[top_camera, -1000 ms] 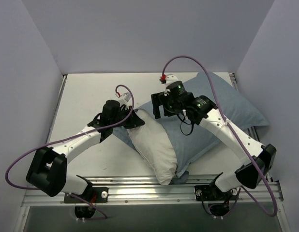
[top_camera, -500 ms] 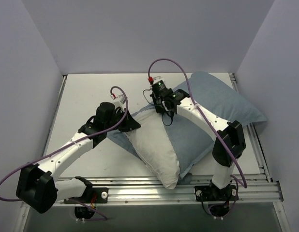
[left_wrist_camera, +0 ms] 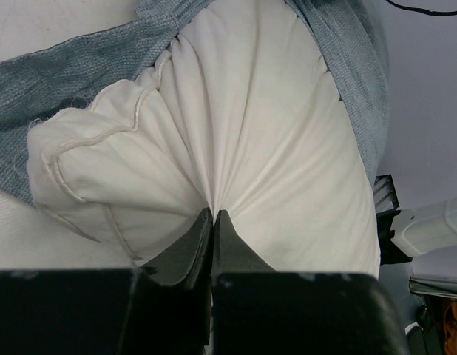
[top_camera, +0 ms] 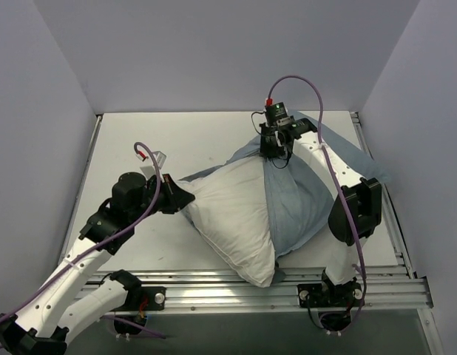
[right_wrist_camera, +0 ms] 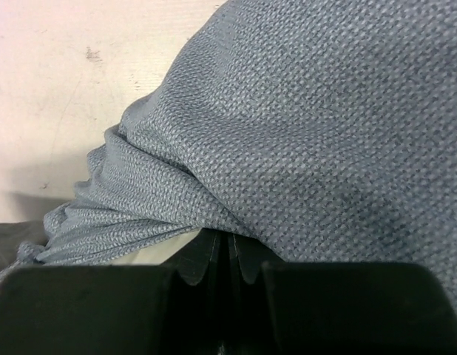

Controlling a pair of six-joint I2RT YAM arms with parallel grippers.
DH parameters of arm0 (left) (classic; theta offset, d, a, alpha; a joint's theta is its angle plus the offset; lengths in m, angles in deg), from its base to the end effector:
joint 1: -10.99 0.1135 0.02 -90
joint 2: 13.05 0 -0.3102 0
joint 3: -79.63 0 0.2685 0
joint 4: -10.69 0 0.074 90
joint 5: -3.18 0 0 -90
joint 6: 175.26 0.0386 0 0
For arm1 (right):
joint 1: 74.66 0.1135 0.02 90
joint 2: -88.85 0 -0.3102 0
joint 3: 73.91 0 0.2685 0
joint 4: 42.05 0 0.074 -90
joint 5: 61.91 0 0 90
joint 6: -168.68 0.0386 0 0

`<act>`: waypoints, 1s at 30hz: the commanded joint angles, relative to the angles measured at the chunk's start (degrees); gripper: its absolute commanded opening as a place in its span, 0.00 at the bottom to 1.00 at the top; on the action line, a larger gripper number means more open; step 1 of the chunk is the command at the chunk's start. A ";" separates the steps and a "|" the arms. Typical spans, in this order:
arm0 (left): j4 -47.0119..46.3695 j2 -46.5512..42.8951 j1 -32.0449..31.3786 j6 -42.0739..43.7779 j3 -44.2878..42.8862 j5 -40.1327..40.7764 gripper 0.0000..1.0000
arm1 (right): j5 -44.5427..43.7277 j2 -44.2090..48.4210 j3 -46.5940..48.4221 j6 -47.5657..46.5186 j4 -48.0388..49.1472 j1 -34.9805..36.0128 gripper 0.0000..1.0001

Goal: Remove the pillowcase from the pillow

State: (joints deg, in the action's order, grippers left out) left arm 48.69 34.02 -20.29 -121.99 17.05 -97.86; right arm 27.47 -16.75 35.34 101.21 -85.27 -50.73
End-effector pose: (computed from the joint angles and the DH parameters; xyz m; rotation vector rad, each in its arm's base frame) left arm 0.1422 -0.0950 0.3696 0.0353 2.0843 -0.9442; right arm 0.4190 0.1855 0.3576 -0.0222 2.2956 0.4150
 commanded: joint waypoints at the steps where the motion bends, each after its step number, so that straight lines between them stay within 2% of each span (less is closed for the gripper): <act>1: 6.92 -5.59 0.88 -0.27 -1.13 1.38 0.02 | -15.23 -2.33 -0.18 -4.85 2.52 -9.34 0.00; 2: 6.04 -4.80 0.88 -0.36 -1.04 1.99 0.02 | -12.15 -1.63 -0.53 -6.68 4.88 -8.64 0.02; 3: 4.99 -3.66 0.88 -0.10 -1.04 2.60 0.02 | -7.51 -0.06 -0.71 -7.23 5.69 -6.63 0.11; 5: 0.95 0.64 0.88 0.87 -2.18 3.84 0.02 | -5.45 1.53 -0.62 -8.10 6.40 -4.42 0.24; 6: -0.28 2.40 0.88 1.31 -3.14 4.02 0.02 | -4.92 3.45 -0.45 -8.98 6.31 -2.24 0.38; 7: -1.86 6.07 0.88 1.92 -6.11 3.58 0.02 | -4.91 4.52 -0.36 -9.25 6.22 -1.26 0.46; 8: -1.96 7.93 0.70 3.67 -8.05 3.23 0.08 | -4.83 7.05 -0.53 -9.51 5.79 -0.64 0.52; 9: -1.70 9.86 0.62 4.47 -10.16 3.14 0.18 | -4.65 8.47 -0.79 -9.43 5.52 0.15 0.63; 11: 0.49 14.35 0.09 6.83 -16.32 3.75 0.38 | -4.65 13.37 -3.06 -8.82 5.17 0.25 0.71; 12: 1.19 15.32 -0.87 7.89 -18.08 4.10 0.55 | -5.09 15.41 -4.21 -8.03 4.99 0.16 0.76; 14: 2.51 16.56 -2.89 11.39 -21.59 5.85 0.73 | -6.58 20.84 -6.94 -7.41 4.03 0.07 0.80; 15: 2.86 16.48 -5.77 12.72 -22.31 6.65 0.87 | -6.85 22.79 -10.08 -7.41 3.59 -0.02 0.83; 17: 4.18 16.13 -9.04 16.14 -23.45 8.75 0.96 | -8.51 27.61 -13.61 -7.32 1.06 -0.54 0.87; 20: 6.20 15.86 -16.77 20.80 -23.20 10.52 0.95 | -8.96 33.59 -20.55 -6.27 -1.94 -1.59 0.89; 21: 6.47 16.21 -21.14 21.95 -22.67 12.96 0.94 | -8.35 35.10 -23.97 -5.74 -2.21 -1.95 0.89; 24: 7.08 18.40 -27.49 25.21 -20.82 16.39 0.94 | -2.82 39.76 -28.56 -3.54 -2.57 -2.48 0.89; 25: 7.44 19.37 -31.34 26.09 -20.64 17.37 0.94 | -1.06 40.99 -31.27 -2.32 -1.78 -2.48 0.89; 26: 7.79 20.16 -33.12 26.18 -20.47 18.59 0.94 | 3.04 41.35 -32.69 -1.70 -0.91 -2.39 0.89; 28: 8.32 22.62 -37.24 26.01 -19.94 21.33 0.94 | 5.80 41.70 -36.54 0.14 3.03 -1.95 0.88; 30: 8.49 24.64 -39.10 25.66 -19.59 22.38 0.94 | 8.34 41.18 -38.41 2.17 6.82 -1.25 0.88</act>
State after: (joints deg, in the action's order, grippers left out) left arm 55.18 56.49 -56.64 -98.40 -3.17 -80.44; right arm 28.74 24.58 -0.47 99.61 -83.08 -52.96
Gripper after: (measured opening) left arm 0.941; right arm 0.879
